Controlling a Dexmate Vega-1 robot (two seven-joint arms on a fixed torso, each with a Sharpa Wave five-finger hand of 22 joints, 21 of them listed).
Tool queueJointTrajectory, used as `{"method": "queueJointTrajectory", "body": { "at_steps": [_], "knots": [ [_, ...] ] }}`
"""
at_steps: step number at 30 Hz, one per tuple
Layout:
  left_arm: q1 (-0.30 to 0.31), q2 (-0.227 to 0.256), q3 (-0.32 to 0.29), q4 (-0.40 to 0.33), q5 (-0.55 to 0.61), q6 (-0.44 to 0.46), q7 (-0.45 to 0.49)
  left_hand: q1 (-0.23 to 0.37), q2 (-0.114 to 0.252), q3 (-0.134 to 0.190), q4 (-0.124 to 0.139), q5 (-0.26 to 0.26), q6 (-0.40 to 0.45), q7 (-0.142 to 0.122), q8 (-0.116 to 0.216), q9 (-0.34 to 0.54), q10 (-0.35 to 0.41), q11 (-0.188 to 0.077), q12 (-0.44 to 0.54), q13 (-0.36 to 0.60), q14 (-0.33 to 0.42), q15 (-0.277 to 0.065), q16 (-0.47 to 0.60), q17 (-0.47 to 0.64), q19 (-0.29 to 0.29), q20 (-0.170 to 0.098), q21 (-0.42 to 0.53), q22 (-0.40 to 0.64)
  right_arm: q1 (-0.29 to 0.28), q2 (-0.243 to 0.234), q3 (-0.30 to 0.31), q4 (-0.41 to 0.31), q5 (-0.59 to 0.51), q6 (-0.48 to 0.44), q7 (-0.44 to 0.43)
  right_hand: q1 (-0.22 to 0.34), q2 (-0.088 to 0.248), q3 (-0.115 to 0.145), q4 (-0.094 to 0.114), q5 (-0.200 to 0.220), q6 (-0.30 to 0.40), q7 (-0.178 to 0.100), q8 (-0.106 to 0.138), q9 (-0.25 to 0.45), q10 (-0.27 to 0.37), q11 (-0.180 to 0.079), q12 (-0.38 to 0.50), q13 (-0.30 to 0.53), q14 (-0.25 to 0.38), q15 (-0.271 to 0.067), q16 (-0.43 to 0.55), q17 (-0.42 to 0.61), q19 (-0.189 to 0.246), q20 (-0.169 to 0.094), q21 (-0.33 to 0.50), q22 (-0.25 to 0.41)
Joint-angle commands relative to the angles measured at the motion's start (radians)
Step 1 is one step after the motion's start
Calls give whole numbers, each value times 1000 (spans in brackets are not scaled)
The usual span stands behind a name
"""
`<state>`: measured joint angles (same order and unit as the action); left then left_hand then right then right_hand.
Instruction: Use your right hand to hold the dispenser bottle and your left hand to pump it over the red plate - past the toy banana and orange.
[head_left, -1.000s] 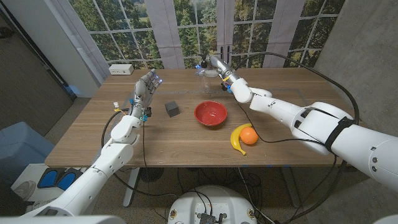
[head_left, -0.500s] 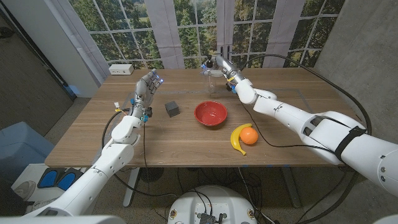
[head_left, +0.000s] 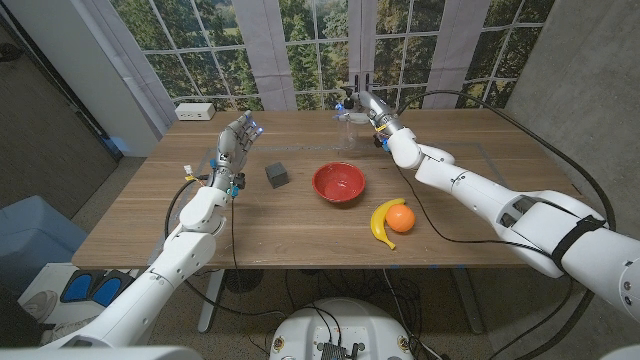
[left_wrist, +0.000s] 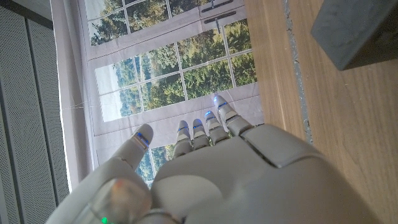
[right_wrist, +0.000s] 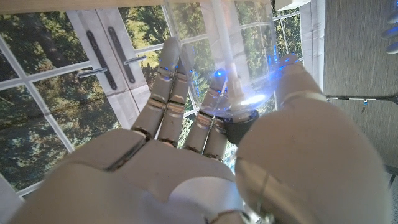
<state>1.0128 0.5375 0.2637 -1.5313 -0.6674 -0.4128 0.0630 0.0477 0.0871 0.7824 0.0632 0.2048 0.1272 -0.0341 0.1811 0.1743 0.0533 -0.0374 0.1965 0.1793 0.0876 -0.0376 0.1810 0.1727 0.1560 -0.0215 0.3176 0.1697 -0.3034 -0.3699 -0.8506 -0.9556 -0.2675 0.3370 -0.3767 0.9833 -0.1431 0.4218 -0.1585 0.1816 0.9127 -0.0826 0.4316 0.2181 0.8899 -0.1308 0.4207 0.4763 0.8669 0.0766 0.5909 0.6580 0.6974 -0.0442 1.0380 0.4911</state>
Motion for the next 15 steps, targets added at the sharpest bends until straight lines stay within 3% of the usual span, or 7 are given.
{"method": "queueJointTrajectory", "body": {
  "at_steps": [1,9,15],
  "knots": [
    [0,5,-2,-11,7,8,10,-11,62,9,1,-5,6,3,3,3,8,2,-3,1,8,-21,0,1,9,-3,-1,5,-50,-66,43,-118,-15,-67,23,284,273,-6,3,6,7,-2,-4,2,12,-11,-2,4,201,-308,-4,137,-34,-161,8,0],
    [3,4,-9,-18,-15,19,9,-11,62,9,1,-5,5,3,3,3,8,0,-3,1,8,-20,0,1,9,-2,-4,6,-58,-91,63,-133,10,-49,76,285,271,-10,3,7,11,-9,-5,2,16,-20,-6,4,204,-309,-9,140,-45,-160,15,-4],
    [6,2,-11,-25,-18,23,14,-12,61,9,1,-5,6,4,3,3,7,2,-3,1,8,-20,0,1,10,-3,-5,6,-81,-113,84,-168,5,-64,68,286,268,-13,3,8,15,-10,-6,2,19,-22,-10,4,207,-309,-13,142,-63,-160,18,-10]
  ]
}}
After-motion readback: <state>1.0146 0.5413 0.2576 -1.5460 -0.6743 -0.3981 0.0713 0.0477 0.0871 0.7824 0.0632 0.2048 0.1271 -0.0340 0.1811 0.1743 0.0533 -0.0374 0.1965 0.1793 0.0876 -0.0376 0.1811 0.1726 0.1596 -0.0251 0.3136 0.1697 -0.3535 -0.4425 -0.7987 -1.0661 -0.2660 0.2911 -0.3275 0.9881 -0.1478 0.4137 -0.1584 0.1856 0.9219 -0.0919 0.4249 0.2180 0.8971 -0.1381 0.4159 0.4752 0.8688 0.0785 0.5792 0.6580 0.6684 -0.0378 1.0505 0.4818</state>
